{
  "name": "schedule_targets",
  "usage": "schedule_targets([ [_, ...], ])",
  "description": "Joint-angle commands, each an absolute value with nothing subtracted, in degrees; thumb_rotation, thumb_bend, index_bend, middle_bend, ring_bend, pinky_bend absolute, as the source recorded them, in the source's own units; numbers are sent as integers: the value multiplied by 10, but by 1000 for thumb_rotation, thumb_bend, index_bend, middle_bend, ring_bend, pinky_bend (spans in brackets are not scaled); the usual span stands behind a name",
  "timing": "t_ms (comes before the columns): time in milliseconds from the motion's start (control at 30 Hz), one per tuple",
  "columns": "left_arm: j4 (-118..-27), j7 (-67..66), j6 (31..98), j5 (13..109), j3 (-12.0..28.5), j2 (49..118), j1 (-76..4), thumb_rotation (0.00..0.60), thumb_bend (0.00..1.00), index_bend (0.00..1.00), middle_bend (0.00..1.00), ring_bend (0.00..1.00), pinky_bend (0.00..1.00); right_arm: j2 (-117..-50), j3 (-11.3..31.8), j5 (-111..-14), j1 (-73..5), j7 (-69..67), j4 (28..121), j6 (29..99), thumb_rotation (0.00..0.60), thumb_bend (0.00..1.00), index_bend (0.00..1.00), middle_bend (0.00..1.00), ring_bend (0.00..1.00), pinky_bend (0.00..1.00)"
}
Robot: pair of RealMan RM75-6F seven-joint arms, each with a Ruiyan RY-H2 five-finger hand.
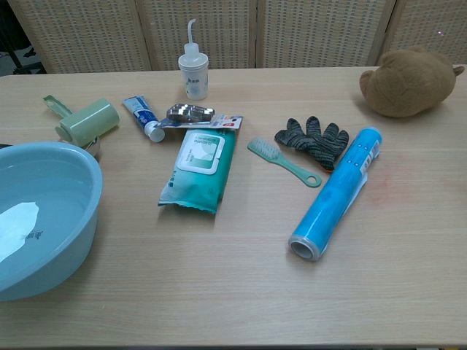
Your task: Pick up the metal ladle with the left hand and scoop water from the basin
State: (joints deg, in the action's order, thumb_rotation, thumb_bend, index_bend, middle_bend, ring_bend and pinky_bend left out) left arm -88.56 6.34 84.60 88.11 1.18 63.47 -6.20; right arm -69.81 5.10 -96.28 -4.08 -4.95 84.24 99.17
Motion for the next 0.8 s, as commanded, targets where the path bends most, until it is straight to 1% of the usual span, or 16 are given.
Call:
schedule_targets([
  [33, -901, 40, 830, 855, 14, 631, -66, 600, 0, 0, 0, 0, 22, -698, 50, -961, -40, -48, 845, 989, 600, 0, 95, 0, 0, 0],
  [133, -901, 31, 824, 847, 17, 632, -68, 600, 0, 0, 0, 0, 22, -697, 50, -961, -39, -49, 846, 990, 600, 0, 95, 0, 0, 0],
  [233, -896, 28, 791, 829, 32, 630, -90, 600, 0, 0, 0, 0, 22, -695, 51, -959, -38, -49, 847, 991, 600, 0, 95, 0, 0, 0],
  [300, -884, 54, 765, 815, 58, 628, -118, 600, 0, 0, 0, 0, 22, -694, 50, -950, -37, -47, 849, 984, 600, 0, 95, 0, 0, 0],
  [367, -867, 76, 743, 809, 73, 630, -139, 600, 0, 0, 0, 3, 25, -691, 50, -943, -37, -45, 855, 975, 600, 0, 95, 0, 0, 0],
  [400, -856, 81, 728, 805, 78, 631, -151, 600, 0, 0, 16, 36, 46, -690, 51, -939, -38, -45, 857, 971, 600, 0, 95, 0, 0, 0],
  [433, -836, 77, 697, 790, 87, 636, -171, 600, 0, 0, 90, 120, 102, -691, 53, -934, -40, -44, 857, 965, 600, 0, 95, 0, 0, 0],
  [467, -828, 75, 684, 783, 91, 639, -179, 600, 0, 0, 162, 200, 157, -691, 54, -932, -41, -43, 857, 963, 600, 0, 95, 0, 0, 0],
  [500, -810, 70, 659, 767, 97, 647, -193, 600, 0, 0, 289, 331, 263, -692, 54, -929, -41, -41, 856, 960, 600, 0, 95, 0, 0, 0],
  [533, -785, 62, 637, 751, 103, 661, -208, 600, 0, 0, 372, 410, 342, -693, 54, -927, -42, -39, 855, 956, 600, 0, 95, 0, 0, 0],
  [567, -767, 58, 621, 740, 106, 672, -217, 600, 0, 0, 465, 497, 445, -694, 54, -925, -42, -37, 854, 954, 600, 0, 95, 0, 0, 0],
  [600, -749, 56, 606, 730, 108, 682, -226, 600, 0, 0, 546, 562, 537, -694, 54, -923, -42, -35, 854, 952, 600, 0, 95, 0, 0, 0],
  [633, -735, 54, 594, 722, 109, 691, -232, 600, 0, 1, 597, 599, 583, -695, 54, -922, -42, -34, 855, 950, 600, 0, 95, 0, 0, 0],
  [700, -691, 37, 561, 703, 109, 713, -249, 600, 0, 34, 737, 688, 677, -696, 54, -920, -43, -32, 854, 946, 600, 0, 95, 0, 0, 0],
  [733, -663, 24, 543, 690, 109, 728, -258, 600, 0, 57, 785, 716, 705, -697, 54, -919, -44, -31, 853, 944, 600, 0, 95, 0, 0, 0],
  [800, -628, 9, 520, 674, 109, 747, -270, 600, 0, 100, 835, 748, 735, -699, 53, -917, -45, -30, 851, 940, 600, 0, 95, 0, 0, 0],
])
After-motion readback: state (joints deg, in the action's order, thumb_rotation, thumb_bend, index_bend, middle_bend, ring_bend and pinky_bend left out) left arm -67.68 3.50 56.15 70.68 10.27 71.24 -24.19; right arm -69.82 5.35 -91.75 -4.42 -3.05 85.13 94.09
